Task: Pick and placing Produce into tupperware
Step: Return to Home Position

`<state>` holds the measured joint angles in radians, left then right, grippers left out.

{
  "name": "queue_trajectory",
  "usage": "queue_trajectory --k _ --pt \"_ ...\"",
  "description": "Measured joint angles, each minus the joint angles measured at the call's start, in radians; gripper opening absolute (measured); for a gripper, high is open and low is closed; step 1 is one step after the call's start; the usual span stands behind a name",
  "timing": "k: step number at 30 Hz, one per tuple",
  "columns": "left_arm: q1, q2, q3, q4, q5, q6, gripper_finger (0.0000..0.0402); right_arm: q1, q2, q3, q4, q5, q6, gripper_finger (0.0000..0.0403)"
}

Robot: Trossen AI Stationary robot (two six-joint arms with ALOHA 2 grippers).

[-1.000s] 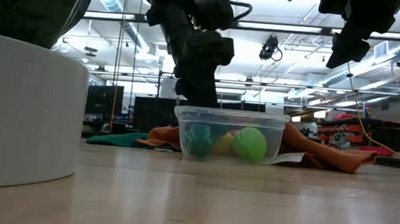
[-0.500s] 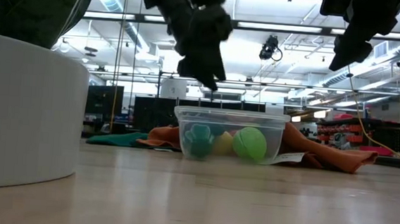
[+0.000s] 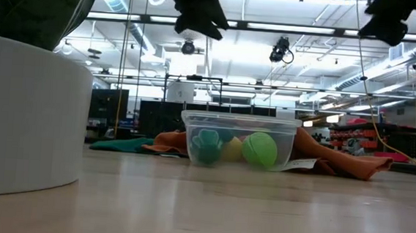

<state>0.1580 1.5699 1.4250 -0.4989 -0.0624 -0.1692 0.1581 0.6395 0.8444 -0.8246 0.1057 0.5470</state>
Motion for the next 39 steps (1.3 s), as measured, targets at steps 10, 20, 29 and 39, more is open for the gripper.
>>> queue_trajectory --k 10,20,29,39 --pt "-0.005 -0.049 -0.003 -0.056 -0.039 -0.033 0.0181 0.000 -0.289 0.000 -0.047 0.127 0.040 0.0139" --pt "-0.032 -0.214 -0.194 0.159 -0.160 -0.149 0.0172 0.001 -0.398 -0.004 -0.085 0.153 0.028 0.0120" --pt "-0.050 -0.406 -0.455 0.314 -0.240 -0.292 0.0165 0.001 -0.490 -0.045 -0.093 0.185 0.036 0.0114" --pt "-0.070 -0.460 -0.486 0.323 -0.307 -0.286 0.0147 0.000 -0.615 -0.219 0.038 0.217 0.054 0.0114"
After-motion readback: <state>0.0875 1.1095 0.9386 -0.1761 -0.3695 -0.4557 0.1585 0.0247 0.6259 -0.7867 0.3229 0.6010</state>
